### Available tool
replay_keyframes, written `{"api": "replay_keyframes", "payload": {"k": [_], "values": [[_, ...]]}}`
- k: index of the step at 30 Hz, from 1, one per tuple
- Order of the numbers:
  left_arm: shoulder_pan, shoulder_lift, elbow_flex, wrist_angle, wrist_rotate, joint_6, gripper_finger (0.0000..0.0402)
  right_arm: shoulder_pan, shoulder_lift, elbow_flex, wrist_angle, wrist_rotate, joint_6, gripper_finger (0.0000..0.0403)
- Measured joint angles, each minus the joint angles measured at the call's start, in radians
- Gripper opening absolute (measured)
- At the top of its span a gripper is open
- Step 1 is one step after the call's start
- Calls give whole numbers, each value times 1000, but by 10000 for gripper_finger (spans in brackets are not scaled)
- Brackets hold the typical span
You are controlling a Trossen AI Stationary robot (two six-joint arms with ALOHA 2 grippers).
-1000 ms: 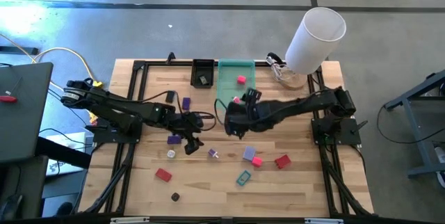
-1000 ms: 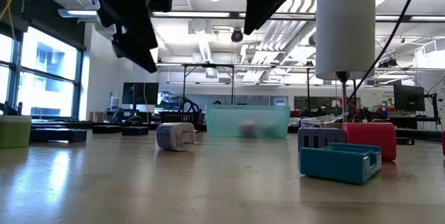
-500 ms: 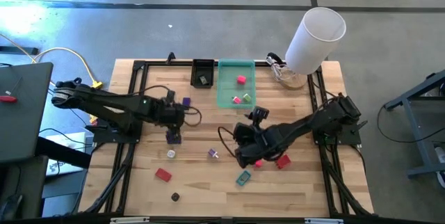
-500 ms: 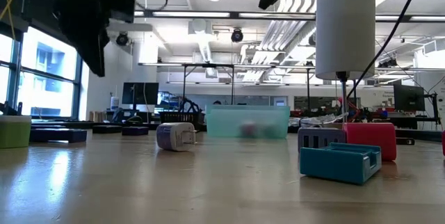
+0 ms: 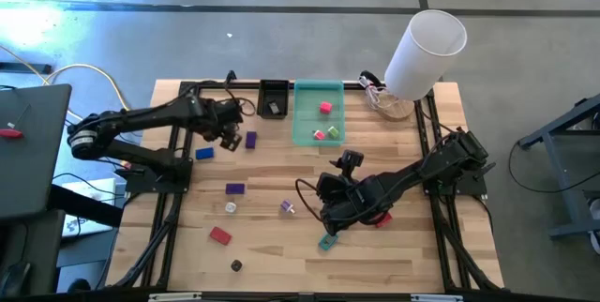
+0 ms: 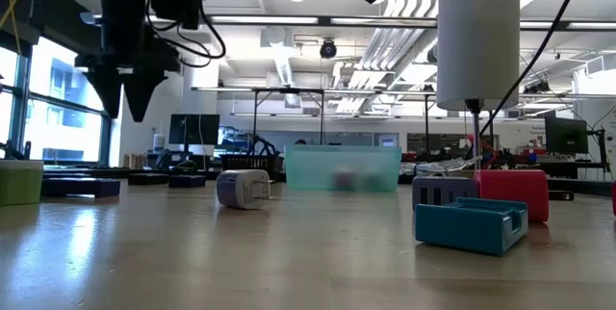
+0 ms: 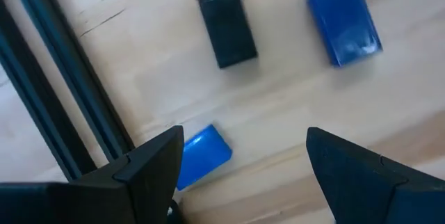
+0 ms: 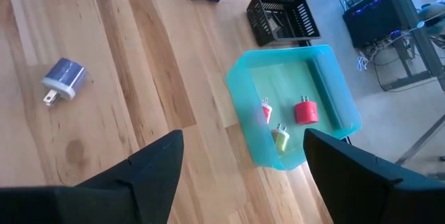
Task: Pick & Place Office items
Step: Put the black digital clock into the black bin
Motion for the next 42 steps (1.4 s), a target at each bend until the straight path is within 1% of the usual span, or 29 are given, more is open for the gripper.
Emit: {"api": "replay_keyframes", "payload": {"k": [3,7,10,13,15,17,21,23,29,37,42], "values": [[21,6,0,23,-1,-58,296,0,0,0,0,0,0,286],[47,49,0,69,-9,-204,296,0,0,0,0,0,0,286],[88,100,0,95,-9,-240,296,0,0,0,0,0,0,286],[157,160,0,139,19,-194,296,0,0,0,0,0,0,286],[213,197,0,182,83,-115,296,0,0,0,0,0,-1,286],[261,234,0,206,142,-78,296,0,0,0,0,0,-3,286],[320,304,0,250,159,-49,296,0,0,0,0,-2,-3,286],[327,333,-1,265,165,-25,296,0,0,0,0,-4,-3,286],[326,388,-1,277,168,-21,296,0,0,0,-1,-4,-3,286],[342,394,-1,291,152,22,295,0,0,0,-1,-30,-1,286],[349,394,-1,299,138,22,280,0,0,0,0,-35,22,286]]}}
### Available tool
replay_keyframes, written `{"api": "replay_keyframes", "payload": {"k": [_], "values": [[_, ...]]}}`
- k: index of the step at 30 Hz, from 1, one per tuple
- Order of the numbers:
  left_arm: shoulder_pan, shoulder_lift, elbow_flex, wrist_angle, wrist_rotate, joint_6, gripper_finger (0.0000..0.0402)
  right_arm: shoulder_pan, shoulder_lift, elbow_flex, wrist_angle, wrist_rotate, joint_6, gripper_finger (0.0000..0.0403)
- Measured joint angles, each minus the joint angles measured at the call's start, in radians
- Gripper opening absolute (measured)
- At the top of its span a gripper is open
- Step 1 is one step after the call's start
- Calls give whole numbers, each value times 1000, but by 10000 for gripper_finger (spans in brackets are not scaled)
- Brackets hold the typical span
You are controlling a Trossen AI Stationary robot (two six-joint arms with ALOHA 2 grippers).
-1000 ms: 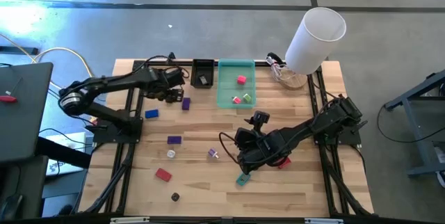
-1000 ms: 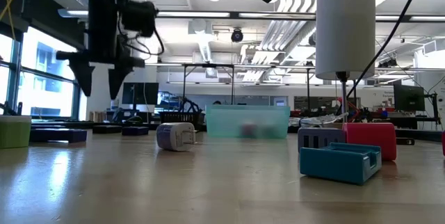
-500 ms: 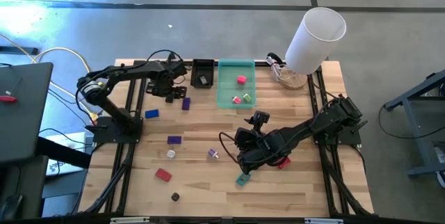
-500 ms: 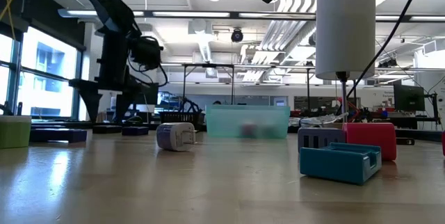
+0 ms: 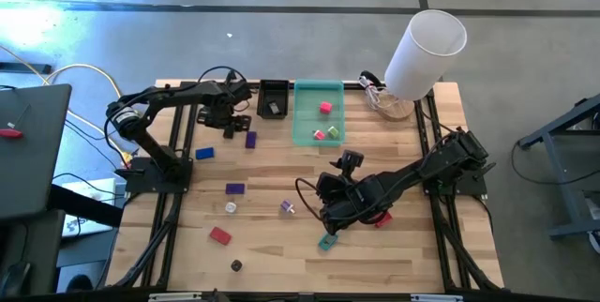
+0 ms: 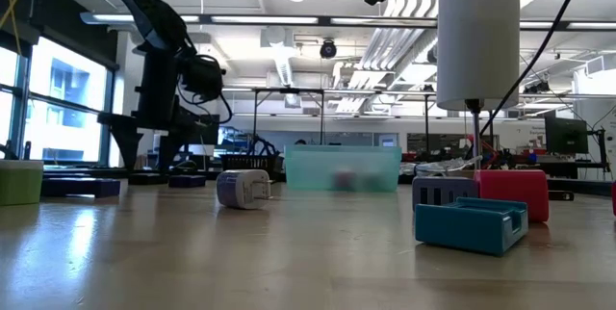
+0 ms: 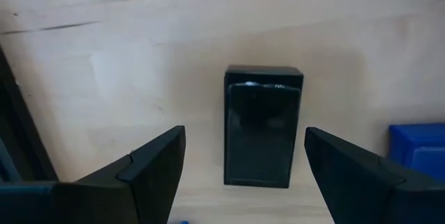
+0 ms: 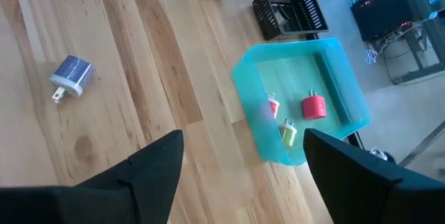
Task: Pick & Place Office items
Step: Put the black digital clock into the black bin
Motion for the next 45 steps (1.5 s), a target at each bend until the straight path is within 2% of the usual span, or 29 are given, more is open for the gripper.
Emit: {"api": "replay_keyframes", "payload": {"k": [6,14,27,32,36,42,45], "values": [[0,0,0,15,0,-2,259,0,0,0,0,-3,0,286],[0,2,0,24,0,-7,257,0,0,0,0,-3,-4,286],[-4,127,5,30,10,-2,256,0,0,0,11,8,-26,286],[-19,129,4,33,3,106,253,0,0,0,12,8,-26,286],[-26,130,3,35,2,137,228,0,0,0,12,8,-26,286],[-21,131,2,35,5,176,147,0,0,0,12,6,-26,286],[-21,131,2,34,15,212,143,0,0,0,12,5,-26,286]]}}
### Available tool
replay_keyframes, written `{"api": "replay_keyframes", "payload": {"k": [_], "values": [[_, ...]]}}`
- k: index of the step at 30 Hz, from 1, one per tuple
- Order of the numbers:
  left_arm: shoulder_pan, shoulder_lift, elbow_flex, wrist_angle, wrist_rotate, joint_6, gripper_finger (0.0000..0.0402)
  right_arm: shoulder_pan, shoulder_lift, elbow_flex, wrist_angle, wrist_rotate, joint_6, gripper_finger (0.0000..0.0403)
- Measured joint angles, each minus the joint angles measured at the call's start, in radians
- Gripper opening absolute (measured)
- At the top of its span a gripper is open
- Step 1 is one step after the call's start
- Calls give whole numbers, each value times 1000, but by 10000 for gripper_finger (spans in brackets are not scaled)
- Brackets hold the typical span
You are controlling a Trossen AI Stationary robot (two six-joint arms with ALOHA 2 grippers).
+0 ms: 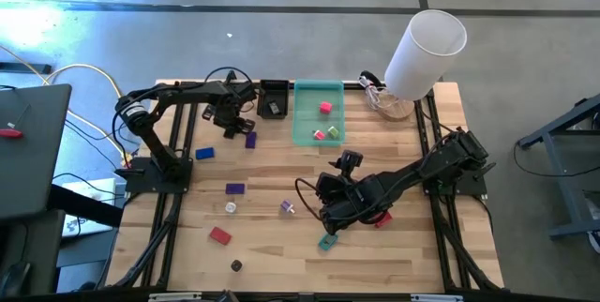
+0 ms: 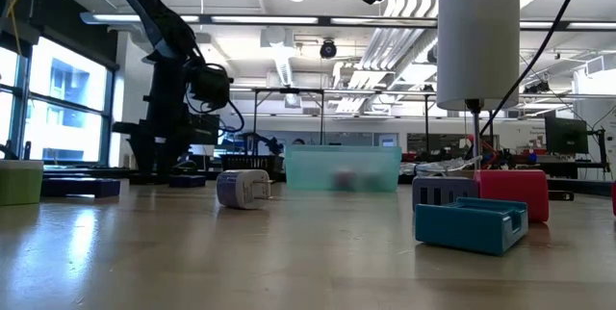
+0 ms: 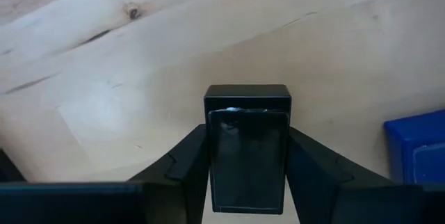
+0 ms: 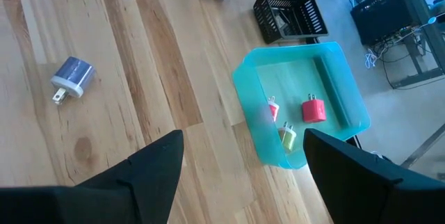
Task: Pick & Place Office items
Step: Put the black digital clock into the black bin
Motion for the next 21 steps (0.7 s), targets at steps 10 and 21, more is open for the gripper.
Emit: {"api": "replay_keyframes", "payload": {"k": [10,21], "values": [[-3,-110,-1,-34,39,47,143,0,0,0,0,-1,-7,286],[-46,-282,142,63,54,17,143,-10,0,0,0,0,-8,286]]}}
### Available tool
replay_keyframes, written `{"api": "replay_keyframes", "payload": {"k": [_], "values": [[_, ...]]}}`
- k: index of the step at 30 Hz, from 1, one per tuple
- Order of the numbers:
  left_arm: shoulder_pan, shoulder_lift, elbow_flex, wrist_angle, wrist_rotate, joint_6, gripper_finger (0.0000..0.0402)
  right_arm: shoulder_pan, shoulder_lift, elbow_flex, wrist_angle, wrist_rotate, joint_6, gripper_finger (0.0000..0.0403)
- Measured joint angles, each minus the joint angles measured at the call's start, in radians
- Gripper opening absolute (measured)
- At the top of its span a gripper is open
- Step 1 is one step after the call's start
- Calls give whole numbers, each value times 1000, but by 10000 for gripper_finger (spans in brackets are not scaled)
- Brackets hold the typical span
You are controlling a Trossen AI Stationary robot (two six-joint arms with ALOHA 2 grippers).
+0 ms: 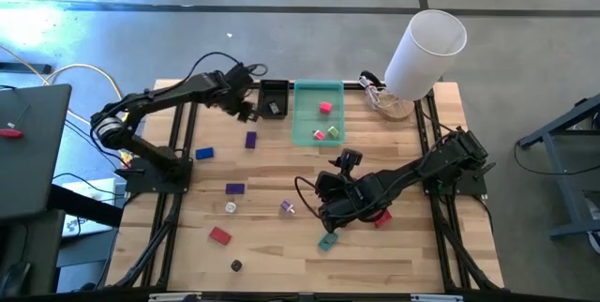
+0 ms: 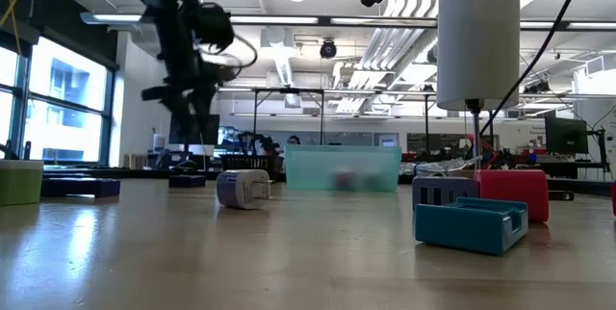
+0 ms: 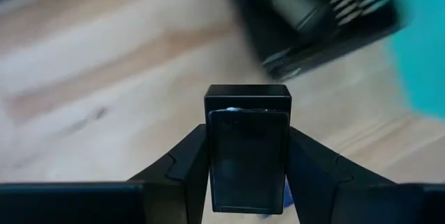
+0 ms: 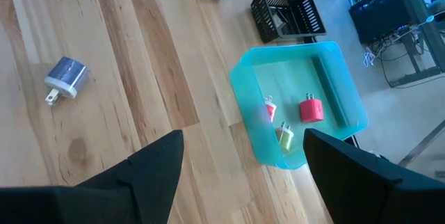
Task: Pick & Place Office items
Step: Put the black digital clock into the black bin
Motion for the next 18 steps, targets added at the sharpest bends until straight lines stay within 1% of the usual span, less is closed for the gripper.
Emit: {"api": "replay_keyframes", "payload": {"k": [4,8,13,18], "values": [[-36,17,56,92,0,-1,143,1,0,0,1,0,0,286],[-42,54,92,172,1,-2,143,1,0,0,5,0,0,286],[-31,119,95,268,-4,-12,143,0,0,0,5,0,0,286],[14,200,120,292,5,-61,143,1,0,0,4,0,0,286]]}}
